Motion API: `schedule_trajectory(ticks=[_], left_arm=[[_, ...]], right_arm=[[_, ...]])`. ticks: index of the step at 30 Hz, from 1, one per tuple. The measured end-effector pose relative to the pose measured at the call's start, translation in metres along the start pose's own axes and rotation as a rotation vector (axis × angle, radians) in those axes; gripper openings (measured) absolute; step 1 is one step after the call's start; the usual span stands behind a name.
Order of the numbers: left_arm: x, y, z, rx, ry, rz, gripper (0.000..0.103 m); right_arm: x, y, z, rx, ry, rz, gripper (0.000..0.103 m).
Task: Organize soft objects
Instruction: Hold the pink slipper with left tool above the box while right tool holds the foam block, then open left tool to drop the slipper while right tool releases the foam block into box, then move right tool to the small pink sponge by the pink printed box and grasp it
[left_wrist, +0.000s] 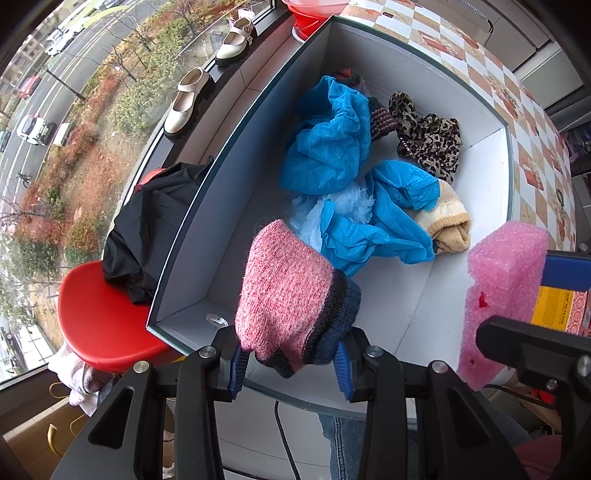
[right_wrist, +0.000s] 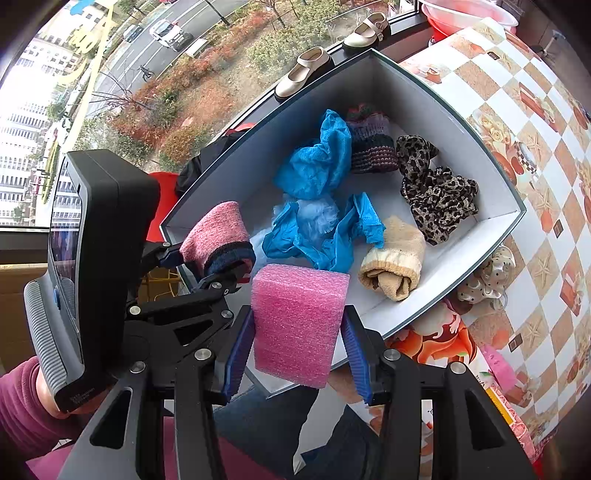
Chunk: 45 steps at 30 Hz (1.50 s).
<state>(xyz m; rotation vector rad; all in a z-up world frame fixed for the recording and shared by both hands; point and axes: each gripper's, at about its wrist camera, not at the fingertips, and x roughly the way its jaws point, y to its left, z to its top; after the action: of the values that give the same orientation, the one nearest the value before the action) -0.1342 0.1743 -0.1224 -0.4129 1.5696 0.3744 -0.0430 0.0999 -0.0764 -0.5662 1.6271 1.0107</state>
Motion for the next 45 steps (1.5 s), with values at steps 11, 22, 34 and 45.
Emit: schedule_trajectory(ticks=[11, 22, 34, 45], left_arm=[[-0.003, -0.001, 0.005, -0.005, -0.01, 0.006, 0.059], [0.003, 0.005, 0.011, -0.054, 0.046, -0.023, 0.086], [-0.018, -0.022, 0.034, 0.008, 0.017, -0.133, 0.089], [-0.04, -0.076, 0.052, 0.126, -0.021, -0.146, 0.09]], right_arm=[[0.0, -0.004, 0.0, 0.014, -0.006, 0.006, 0.049], [-0.005, -0.013, 0.0, 0.055, -0.025, -0.007, 0.084], [-0.063, -0.082, -0.008, 0.193, -0.064, -0.026, 0.088], [-0.065, -0.215, -0.024, 0.425, 0.039, -0.094, 0.103]])
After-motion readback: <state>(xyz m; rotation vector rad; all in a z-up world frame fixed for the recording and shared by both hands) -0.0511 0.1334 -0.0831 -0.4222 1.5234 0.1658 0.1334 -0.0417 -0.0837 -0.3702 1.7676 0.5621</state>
